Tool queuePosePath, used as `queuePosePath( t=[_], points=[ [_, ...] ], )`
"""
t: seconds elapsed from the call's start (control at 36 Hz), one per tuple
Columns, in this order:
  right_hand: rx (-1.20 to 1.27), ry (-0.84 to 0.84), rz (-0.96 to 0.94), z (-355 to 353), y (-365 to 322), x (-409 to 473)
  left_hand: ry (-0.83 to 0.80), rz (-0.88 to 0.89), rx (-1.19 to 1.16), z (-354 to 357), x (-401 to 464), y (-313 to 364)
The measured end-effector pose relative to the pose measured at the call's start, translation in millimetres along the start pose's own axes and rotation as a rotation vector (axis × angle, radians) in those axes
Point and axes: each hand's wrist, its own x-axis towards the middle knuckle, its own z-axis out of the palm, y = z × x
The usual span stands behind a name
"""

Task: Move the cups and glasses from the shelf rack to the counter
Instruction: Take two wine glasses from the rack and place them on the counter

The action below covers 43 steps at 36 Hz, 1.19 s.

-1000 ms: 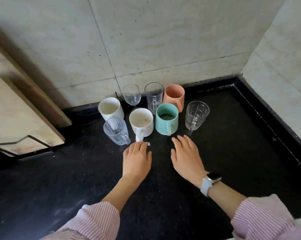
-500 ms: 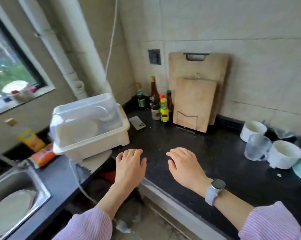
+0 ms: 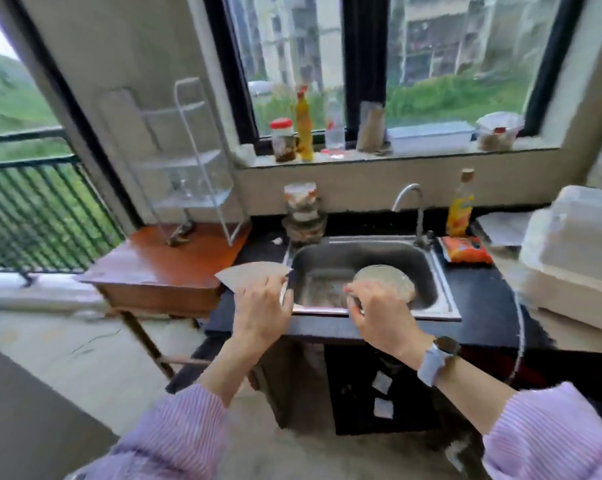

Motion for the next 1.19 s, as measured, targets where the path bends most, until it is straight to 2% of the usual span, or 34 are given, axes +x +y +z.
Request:
queuePosePath(
  t=[0.11, 0.25, 0.39, 0.58, 0.94, 1.19],
  points=[
    [0.025, -0.083, -0.168, 46.5, -55.1, 50.3, 0.046, -0.174, 0.008, -19.7, 3.1, -78.5],
    [0.112, -0.157, -0.281, 102.8, -102.9, 115.5, 0.101, -0.342, -0.015, -31.2, 17.8, -154.9],
    [0.194, -0.171, -0.331, 161.6, -132.4, 193.5, 0.14, -0.408, -0.032, -32.2, 59.9, -219.9],
    [0.261, -0.218, -0.339, 221.2, -160.4, 307.4, 0.146, -0.45, -0.065, -30.6, 164.9, -292.6],
    [0.361, -0.341, -0.199, 318.0, -181.2, 423.1, 0.144, -0.529, -0.311, 23.8, 268.3, -398.4],
    [0.537, -0.227, 0.057, 388.5, -200.6, 501.1, 0.135, -0.441, -0.55, 67.5, 369.4, -472.3]
  ],
)
